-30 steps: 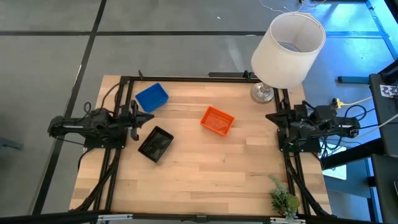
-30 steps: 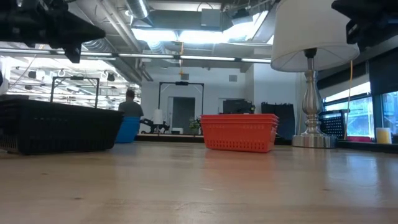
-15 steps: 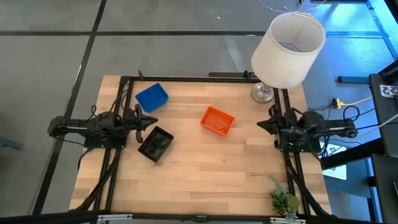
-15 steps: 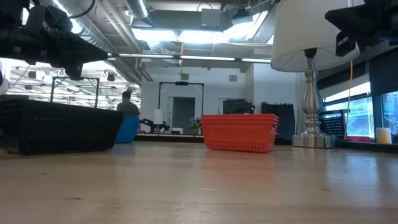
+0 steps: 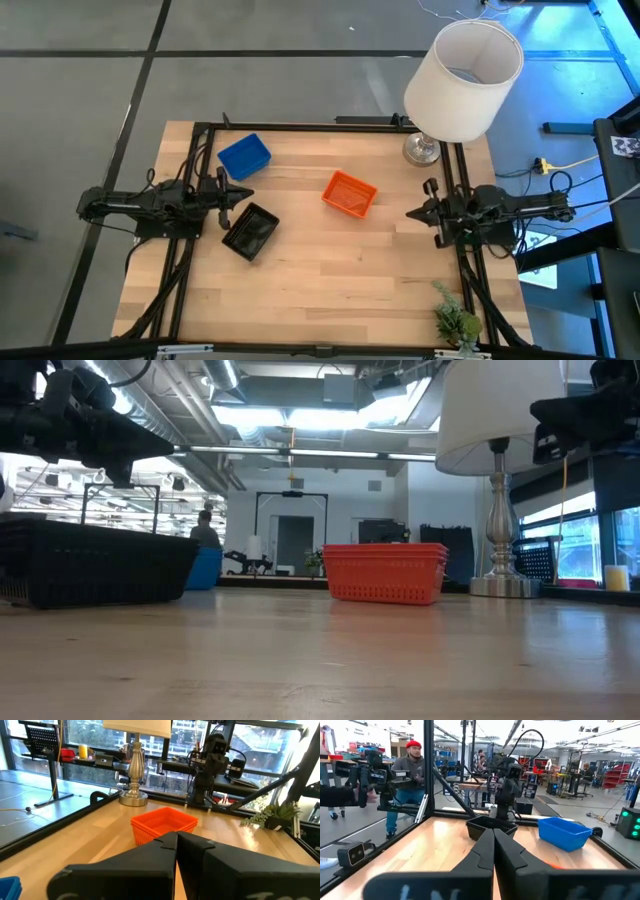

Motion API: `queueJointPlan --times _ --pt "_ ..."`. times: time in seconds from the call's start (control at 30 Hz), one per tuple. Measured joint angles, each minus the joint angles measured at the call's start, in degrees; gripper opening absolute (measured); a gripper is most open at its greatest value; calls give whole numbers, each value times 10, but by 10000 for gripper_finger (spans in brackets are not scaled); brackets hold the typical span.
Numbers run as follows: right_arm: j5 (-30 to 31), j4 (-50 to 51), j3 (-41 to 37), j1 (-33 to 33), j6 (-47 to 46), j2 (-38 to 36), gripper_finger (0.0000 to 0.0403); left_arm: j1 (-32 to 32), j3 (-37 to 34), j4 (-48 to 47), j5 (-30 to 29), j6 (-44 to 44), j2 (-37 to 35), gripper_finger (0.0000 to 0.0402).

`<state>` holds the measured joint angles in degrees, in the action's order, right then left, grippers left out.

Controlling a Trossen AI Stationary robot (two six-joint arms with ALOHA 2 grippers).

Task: Stack baskets by color
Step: Return to Home Position

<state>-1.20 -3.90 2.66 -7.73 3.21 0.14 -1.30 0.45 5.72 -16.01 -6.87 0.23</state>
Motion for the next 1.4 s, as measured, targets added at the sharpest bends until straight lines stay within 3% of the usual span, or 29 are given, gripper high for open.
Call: queueJointPlan --times 1.4 --pt "0 -5 -23 0 -12 0 1 0 0 -1 0 0 0 0"
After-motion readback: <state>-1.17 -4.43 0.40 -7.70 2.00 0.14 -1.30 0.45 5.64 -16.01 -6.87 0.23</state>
